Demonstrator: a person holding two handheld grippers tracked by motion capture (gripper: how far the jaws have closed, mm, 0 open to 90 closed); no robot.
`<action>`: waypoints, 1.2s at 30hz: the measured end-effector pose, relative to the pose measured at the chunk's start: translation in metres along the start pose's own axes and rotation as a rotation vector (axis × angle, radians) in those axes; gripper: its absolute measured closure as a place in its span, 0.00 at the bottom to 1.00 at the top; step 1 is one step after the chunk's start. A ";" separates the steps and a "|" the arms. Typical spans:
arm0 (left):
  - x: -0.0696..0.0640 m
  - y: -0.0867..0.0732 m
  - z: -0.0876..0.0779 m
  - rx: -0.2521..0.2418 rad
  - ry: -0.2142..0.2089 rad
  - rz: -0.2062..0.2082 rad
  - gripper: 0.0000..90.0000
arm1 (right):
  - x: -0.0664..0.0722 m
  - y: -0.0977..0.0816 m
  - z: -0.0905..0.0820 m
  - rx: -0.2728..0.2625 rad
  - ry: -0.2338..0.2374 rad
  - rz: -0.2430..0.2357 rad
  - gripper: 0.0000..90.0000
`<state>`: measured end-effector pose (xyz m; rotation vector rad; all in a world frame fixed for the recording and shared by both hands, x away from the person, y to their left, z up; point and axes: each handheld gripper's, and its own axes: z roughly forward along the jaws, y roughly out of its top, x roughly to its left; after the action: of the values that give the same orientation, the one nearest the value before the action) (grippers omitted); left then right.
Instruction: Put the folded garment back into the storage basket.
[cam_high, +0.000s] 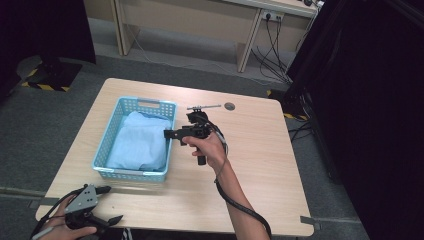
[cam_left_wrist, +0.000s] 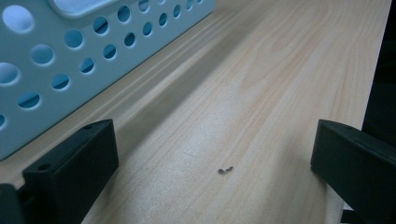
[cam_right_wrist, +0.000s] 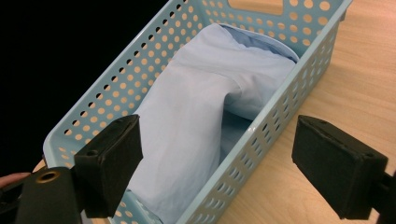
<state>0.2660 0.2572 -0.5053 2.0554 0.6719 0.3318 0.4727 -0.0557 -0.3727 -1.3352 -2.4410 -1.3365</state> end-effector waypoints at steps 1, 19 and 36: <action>0.000 0.000 0.000 0.000 -0.003 -0.001 0.00 | 0.000 -0.001 -0.001 0.001 -0.001 0.001 0.17; 0.001 0.000 0.000 0.001 0.013 0.003 0.00 | -0.008 -0.017 -0.012 -0.002 0.000 -0.017 0.08; 0.001 0.000 0.000 0.001 0.016 0.003 0.00 | -0.013 -0.031 -0.021 0.001 0.004 -0.028 0.10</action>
<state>0.2665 0.2577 -0.5050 2.0571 0.6783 0.3501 0.4523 -0.0864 -0.3853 -1.3015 -2.4668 -1.3426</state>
